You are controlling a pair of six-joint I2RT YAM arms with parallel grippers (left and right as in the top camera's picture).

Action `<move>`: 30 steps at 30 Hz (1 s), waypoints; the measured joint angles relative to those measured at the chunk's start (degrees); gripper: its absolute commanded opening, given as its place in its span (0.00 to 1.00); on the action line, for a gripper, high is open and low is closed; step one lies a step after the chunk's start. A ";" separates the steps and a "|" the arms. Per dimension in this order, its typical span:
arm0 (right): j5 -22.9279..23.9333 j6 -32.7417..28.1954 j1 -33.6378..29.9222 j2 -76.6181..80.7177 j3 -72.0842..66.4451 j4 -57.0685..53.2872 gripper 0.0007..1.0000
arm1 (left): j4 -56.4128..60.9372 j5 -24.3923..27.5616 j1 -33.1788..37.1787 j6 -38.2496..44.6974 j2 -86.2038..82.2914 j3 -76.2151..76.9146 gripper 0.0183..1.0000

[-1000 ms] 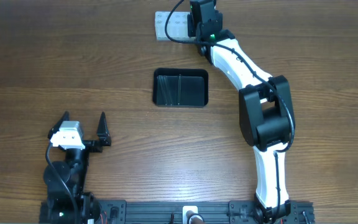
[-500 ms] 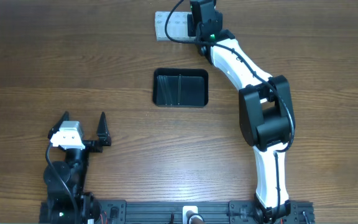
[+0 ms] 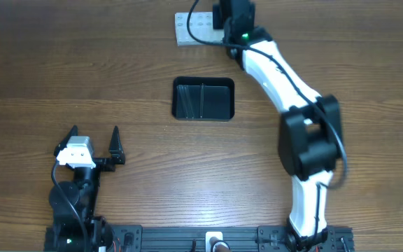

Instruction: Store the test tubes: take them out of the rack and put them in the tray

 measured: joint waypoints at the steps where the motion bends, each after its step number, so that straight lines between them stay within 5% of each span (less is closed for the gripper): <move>1: 0.00 -0.11 0.00 -2.12 0.02 0.15 0.14 | 0.00 0.00 0.00 0.00 0.00 0.00 1.00; 7: 0.11 1.33 0.57 -16.57 2.12 -5.77 0.14 | 0.00 0.02 0.00 0.00 0.00 0.00 1.00; 12: -3.19 6.84 2.99 -21.88 3.30 -27.43 0.11 | 0.02 0.00 0.00 0.00 0.00 0.00 1.00; 22: -13.66 15.32 7.41 -7.10 -0.15 -44.15 0.12 | 0.00 0.00 0.00 0.00 0.00 0.00 1.00; 30: -15.34 18.38 8.57 -0.42 -0.44 -46.69 0.15 | 0.02 0.02 0.00 0.00 0.00 0.00 1.00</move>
